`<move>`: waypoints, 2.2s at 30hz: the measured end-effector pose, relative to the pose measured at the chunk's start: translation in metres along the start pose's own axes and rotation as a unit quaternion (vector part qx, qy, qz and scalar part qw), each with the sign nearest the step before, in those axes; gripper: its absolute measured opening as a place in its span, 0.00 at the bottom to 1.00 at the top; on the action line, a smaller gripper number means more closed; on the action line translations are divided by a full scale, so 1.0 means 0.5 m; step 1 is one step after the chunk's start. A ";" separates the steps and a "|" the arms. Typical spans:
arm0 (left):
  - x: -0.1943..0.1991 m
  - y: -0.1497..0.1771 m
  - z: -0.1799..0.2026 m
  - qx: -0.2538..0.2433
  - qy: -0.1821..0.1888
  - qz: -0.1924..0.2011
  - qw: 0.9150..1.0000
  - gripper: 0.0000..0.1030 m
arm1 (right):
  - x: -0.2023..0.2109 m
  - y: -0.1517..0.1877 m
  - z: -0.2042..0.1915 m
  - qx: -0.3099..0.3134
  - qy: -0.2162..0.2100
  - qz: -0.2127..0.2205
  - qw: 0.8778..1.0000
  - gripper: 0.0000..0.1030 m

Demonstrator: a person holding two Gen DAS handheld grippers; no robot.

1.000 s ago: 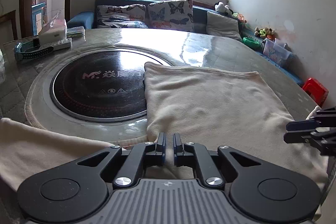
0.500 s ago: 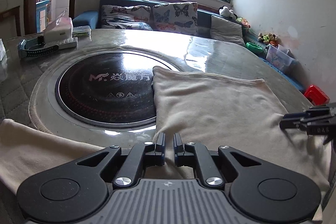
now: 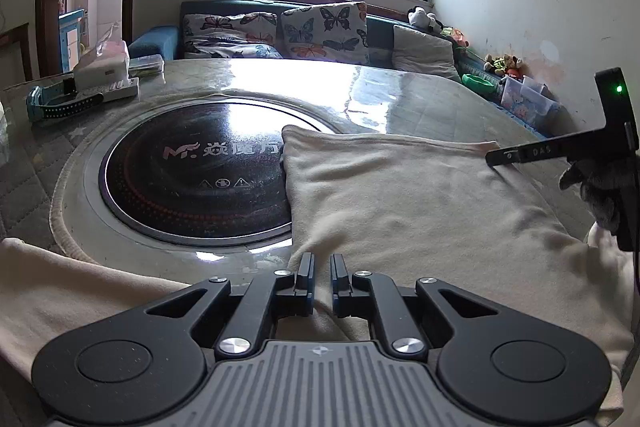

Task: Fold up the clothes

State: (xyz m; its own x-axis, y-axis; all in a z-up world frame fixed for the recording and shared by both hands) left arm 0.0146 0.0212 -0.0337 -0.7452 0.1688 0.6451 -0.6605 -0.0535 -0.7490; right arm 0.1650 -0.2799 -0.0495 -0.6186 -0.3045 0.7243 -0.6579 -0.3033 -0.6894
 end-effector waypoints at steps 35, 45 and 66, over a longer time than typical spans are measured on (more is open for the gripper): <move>0.031 0.024 0.302 -0.154 0.062 -0.009 0.986 0.43 | 0.328 0.366 0.283 -0.226 0.171 0.070 0.957 0.34; -0.018 0.022 0.401 -0.180 0.084 -0.021 0.980 0.41 | 0.390 0.366 0.298 -0.237 0.170 0.119 0.949 0.05; -0.118 0.015 0.463 -0.152 0.093 -0.034 0.983 0.26 | 0.461 0.376 0.297 -0.269 0.131 0.167 0.940 0.04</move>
State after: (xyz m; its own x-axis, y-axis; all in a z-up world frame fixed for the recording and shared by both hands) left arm 0.0323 -0.2169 -0.0423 -0.6513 0.3409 0.6780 -0.6294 0.2564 -0.7336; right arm -0.0374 -0.5413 -0.0142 -0.8671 -0.0472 0.4958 -0.4868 0.2909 -0.8236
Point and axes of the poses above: each gripper's, at about its wrist camera, not at the fingertips, and x roughly against the way its jaws point, z to its right, y to its underside, the point moved 8 cm from there along -x, roughly the way its jaws point, and after that the axes turned 2 degrees about -z, right-handed, at the moved point
